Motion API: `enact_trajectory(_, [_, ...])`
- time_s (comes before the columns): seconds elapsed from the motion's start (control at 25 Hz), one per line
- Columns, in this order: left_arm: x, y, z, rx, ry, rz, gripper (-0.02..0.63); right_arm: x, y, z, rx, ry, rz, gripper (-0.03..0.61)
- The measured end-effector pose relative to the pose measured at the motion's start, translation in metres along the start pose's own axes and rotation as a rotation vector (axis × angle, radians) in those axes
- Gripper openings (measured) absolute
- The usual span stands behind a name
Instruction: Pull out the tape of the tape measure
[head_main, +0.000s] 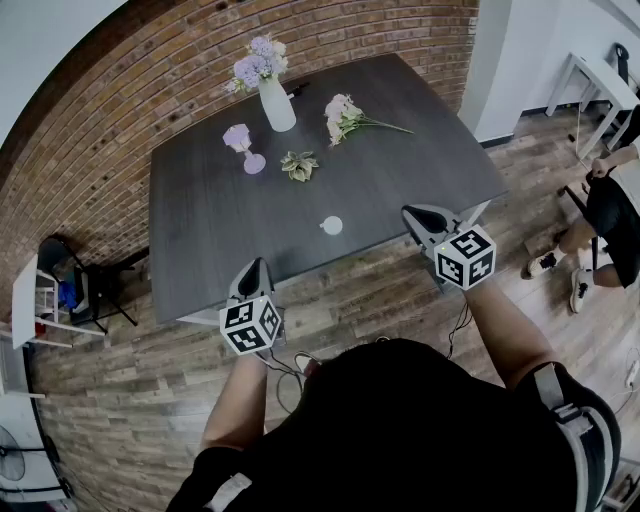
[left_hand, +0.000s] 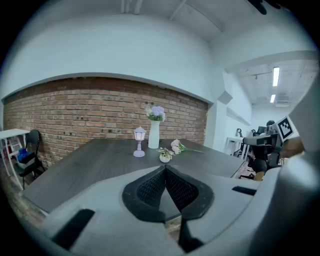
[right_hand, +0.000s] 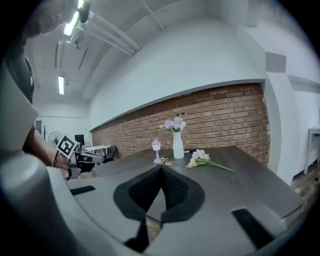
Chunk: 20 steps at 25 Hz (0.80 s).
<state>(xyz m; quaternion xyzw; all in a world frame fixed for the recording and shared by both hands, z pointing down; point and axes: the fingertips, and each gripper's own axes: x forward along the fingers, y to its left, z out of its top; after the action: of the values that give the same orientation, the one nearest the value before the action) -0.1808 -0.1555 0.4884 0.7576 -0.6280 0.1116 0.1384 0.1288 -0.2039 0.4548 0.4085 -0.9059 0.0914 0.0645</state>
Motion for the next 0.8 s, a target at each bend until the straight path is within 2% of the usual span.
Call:
enact_trajectory(0.32, [0.002,-0.001,-0.002,0.004,0.003,-0.002,0.009,0.003,-0.002,-0.003,0.010,0.000,0.001,-0.003])
enact_trajectory(0.52, [-0.002,0.001,-0.004,-0.002,0.007,0.009,0.009,0.011,0.004,-0.004,0.068,-0.032,0.044,-0.002])
enact_trajectory(0.68, [-0.011,0.003,-0.010,0.003,0.026,0.016,0.009,0.033,0.004,-0.019,0.042,0.010,0.027,0.003])
enact_trajectory(0.72, [-0.015,0.002,-0.014,0.010,0.038,0.016,0.009,0.040,0.006,-0.027,0.045,0.033,0.034,0.101])
enact_trajectory(0.76, [-0.020,0.003,-0.019,0.016,0.051,0.017,0.009,0.049,0.009,-0.037,0.049,0.062,0.045,0.237])
enact_trajectory(0.8, [-0.026,0.005,-0.024,0.018,0.064,0.022,0.009,0.059,0.014,-0.047,0.045,0.095,0.054,0.242])
